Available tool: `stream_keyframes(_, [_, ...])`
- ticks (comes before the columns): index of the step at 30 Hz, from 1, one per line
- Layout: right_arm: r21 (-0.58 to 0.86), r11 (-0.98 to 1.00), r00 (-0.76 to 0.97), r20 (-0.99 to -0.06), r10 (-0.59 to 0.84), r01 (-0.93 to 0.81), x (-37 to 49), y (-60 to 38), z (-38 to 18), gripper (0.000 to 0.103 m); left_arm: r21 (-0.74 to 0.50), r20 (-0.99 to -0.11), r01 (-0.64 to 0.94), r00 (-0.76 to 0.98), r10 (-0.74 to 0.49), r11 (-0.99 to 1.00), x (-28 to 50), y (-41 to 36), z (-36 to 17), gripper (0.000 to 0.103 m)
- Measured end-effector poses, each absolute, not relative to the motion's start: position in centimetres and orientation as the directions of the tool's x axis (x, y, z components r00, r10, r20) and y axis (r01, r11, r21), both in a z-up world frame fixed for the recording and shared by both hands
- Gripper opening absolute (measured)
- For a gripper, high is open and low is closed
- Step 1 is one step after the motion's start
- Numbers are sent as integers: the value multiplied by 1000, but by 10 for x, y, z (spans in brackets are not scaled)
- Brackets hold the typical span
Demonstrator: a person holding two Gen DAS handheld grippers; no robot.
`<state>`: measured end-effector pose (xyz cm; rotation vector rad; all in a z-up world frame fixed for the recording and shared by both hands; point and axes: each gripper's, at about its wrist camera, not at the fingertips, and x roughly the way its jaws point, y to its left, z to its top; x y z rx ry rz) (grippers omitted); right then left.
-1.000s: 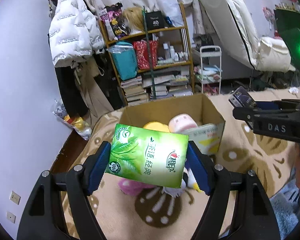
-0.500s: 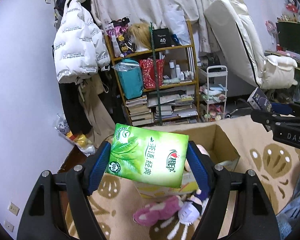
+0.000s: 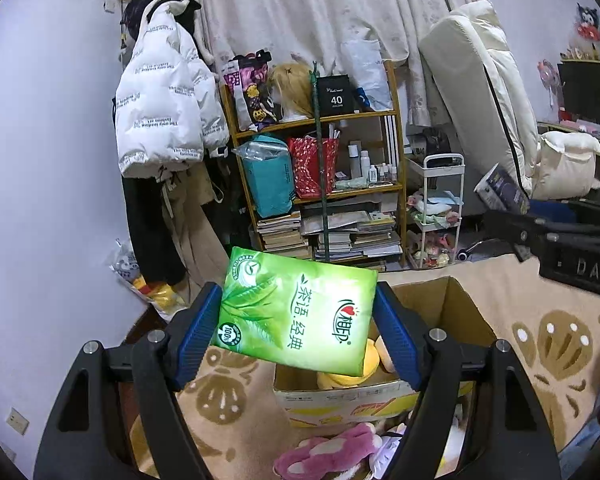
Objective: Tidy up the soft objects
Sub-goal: 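Lift the tissue pack with the left tool while the right tool lifts the Face box over the box, then open both tools to drop the tissue pack and Face box into the box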
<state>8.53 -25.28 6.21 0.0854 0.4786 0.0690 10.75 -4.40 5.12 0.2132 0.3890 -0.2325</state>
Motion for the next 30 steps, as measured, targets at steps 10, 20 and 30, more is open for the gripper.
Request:
stream_keyframes(10, [94, 993, 859, -500, 107, -69, 102, -251, 26, 58, 134, -429, 279, 881, -198, 951, 129, -42, 26, 76])
stream_keyframes(20, [150, 986, 818, -556, 149, -78, 120, -257, -6, 58, 73, -511, 294, 831, -217, 953, 156, -37, -3, 76])
stream_keyframes(30, [184, 980, 780, -600, 175, -79, 134, -261, -31, 58, 46, -561, 300, 797, -224, 953, 170, -40, -27, 76])
